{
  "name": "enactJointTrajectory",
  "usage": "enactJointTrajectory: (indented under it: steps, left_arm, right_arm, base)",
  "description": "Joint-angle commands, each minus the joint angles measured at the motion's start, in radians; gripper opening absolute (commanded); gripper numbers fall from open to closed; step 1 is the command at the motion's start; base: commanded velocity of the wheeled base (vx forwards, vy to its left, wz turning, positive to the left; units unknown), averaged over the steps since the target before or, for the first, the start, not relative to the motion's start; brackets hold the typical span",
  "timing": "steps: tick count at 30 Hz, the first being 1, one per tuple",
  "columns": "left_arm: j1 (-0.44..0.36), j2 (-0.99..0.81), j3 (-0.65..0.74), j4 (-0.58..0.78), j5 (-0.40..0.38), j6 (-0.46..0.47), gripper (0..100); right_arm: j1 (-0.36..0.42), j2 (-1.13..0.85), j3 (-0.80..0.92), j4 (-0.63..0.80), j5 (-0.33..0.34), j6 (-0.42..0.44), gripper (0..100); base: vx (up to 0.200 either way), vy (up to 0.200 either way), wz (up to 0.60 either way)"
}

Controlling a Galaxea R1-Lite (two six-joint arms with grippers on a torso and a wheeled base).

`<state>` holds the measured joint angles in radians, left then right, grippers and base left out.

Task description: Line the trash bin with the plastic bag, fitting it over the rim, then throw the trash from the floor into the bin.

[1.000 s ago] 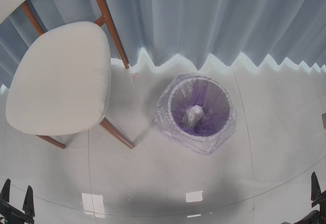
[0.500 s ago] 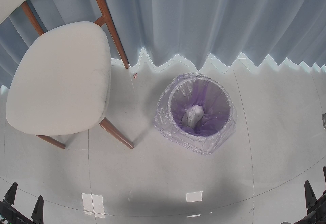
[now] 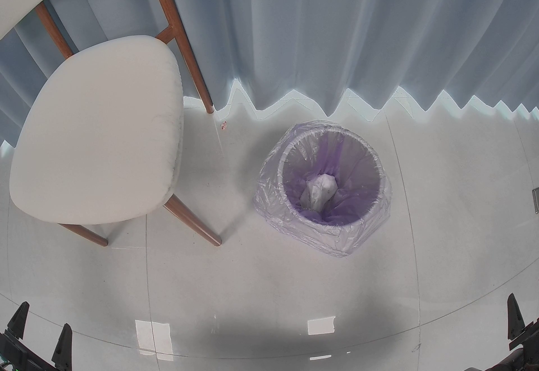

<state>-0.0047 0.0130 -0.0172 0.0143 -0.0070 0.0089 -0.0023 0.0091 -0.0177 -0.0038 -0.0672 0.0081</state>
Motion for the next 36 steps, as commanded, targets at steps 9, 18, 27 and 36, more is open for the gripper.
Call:
enactJointTrajectory:
  steps: [9,18,27,36]
  left_arm:
    - [0.002,-0.013,0.014,0.0,0.004,-0.004,100]
    - [0.0,-0.013,0.016,0.0,0.002,-0.004,100]
    - [0.0,-0.013,0.014,0.0,0.002,-0.004,100]
    - [0.0,-0.013,0.016,0.0,0.002,-0.004,100]
  right_arm:
    - [-0.079,0.092,0.018,0.005,0.032,0.003,100]
    - [-0.108,0.098,0.018,0.007,0.029,0.007,100]
    - [-0.114,0.095,0.018,0.002,0.103,-0.048,100]
    - [-0.002,-0.009,0.018,0.004,0.037,-0.003,100]
  base:
    - [0.0,0.0,0.0]
    - [0.0,0.0,0.0]
    - [0.0,0.0,0.0]
    - [0.0,0.0,0.0]
